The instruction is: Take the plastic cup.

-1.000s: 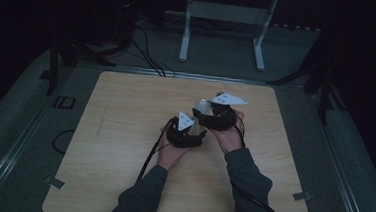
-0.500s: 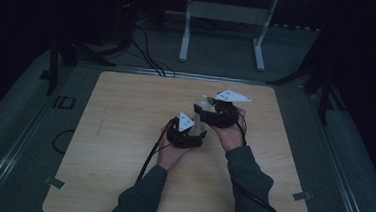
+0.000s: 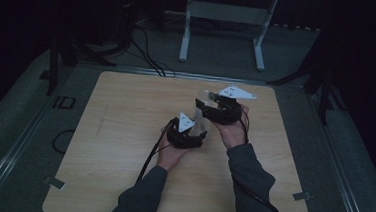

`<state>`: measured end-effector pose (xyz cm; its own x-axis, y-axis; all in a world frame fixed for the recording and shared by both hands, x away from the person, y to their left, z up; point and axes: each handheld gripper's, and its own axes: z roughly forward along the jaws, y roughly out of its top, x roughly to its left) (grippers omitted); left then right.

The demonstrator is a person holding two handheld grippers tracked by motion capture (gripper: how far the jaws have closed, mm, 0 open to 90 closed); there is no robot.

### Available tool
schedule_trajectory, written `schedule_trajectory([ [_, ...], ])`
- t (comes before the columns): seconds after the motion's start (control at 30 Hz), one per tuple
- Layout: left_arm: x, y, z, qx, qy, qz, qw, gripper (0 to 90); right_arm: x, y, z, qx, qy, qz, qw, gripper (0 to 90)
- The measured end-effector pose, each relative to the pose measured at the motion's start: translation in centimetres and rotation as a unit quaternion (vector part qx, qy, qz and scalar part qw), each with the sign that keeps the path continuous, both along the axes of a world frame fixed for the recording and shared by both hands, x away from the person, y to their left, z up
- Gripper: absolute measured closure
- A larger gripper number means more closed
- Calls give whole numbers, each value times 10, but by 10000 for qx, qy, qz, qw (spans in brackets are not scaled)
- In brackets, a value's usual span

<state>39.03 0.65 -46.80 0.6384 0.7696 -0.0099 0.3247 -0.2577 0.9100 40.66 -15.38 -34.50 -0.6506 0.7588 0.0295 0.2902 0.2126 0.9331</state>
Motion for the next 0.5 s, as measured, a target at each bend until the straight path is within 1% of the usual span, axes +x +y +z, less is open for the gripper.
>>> schedule_trajectory([
  [0.13, 0, 0, 0, -21, -11, -3, 10000, 234, -1, -2, 5, 24, -63, -12, 10000, 420],
  [0.23, -1, 0, 0, -48, -25, -2, 10000, 234, -2, -4, 9, 135, -64, 5, 9999, 420],
  [0.5, -3, 2, 4, -107, -75, -4, 9999, 232, -3, -4, 18, 200, -174, -8, 9996, 420],
])
